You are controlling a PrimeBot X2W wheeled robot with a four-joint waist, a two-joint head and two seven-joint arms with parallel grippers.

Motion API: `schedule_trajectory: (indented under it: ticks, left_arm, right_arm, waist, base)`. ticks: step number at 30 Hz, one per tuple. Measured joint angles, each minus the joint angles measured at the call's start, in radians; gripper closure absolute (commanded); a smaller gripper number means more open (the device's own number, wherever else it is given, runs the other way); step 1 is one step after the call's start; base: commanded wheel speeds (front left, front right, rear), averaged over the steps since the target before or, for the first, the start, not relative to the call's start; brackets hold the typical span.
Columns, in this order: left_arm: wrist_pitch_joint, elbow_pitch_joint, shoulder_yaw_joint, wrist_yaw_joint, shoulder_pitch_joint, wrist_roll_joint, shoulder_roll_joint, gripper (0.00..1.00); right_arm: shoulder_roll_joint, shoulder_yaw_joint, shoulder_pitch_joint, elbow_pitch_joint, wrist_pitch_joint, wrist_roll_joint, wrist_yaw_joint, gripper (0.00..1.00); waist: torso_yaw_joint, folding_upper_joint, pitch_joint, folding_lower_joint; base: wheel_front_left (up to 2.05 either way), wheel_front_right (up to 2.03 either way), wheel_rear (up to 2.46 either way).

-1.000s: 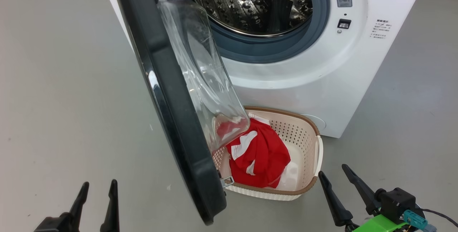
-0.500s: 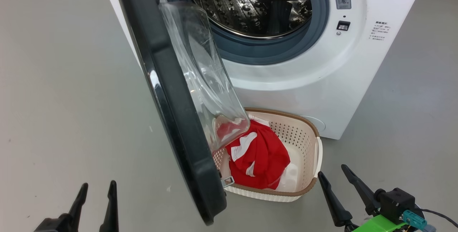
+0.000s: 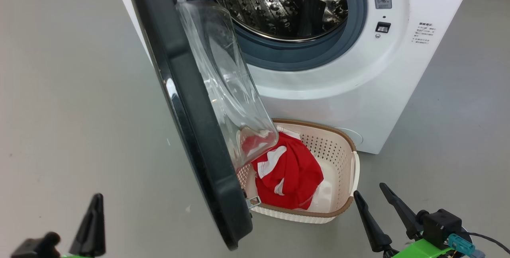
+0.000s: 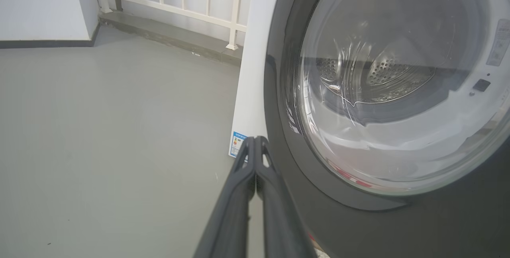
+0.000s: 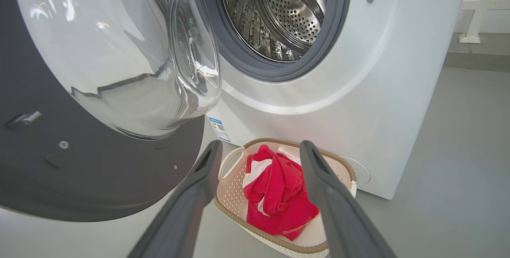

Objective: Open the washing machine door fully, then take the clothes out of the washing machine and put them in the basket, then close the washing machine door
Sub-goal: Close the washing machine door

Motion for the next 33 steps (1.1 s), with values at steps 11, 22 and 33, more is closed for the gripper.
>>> schedule_trajectory:
  ticks: [11,22,33]
  left_arm:
    - [0.000,-0.022,-0.021,0.000,-0.059,-0.146,0.138,1.00]
    - [0.004,-0.072,-0.209,0.000,-0.137,-0.653,0.392,1.00]
    - [0.158,-0.210,-0.314,0.000,-0.205,-1.074,0.584,1.00]
  right_arm:
    - [0.005,-0.002,0.000,0.000,0.000,0.000,0.000,0.00]
    - [0.006,-0.002,0.000,-0.001,0.000,0.000,0.000,0.00]
    - [0.007,-0.002,-0.005,-0.001,0.000,-0.001,0.000,0.00]
  waist:
    - [0.005,0.0000,0.006,0.0000]
    - [0.007,0.0000,0.022,0.0000]
    - [0.004,0.0000,0.037,0.0000]
  base:
    - [0.00,0.00,0.00]
    - [0.00,0.00,0.00]
    - [0.00,0.00,0.00]
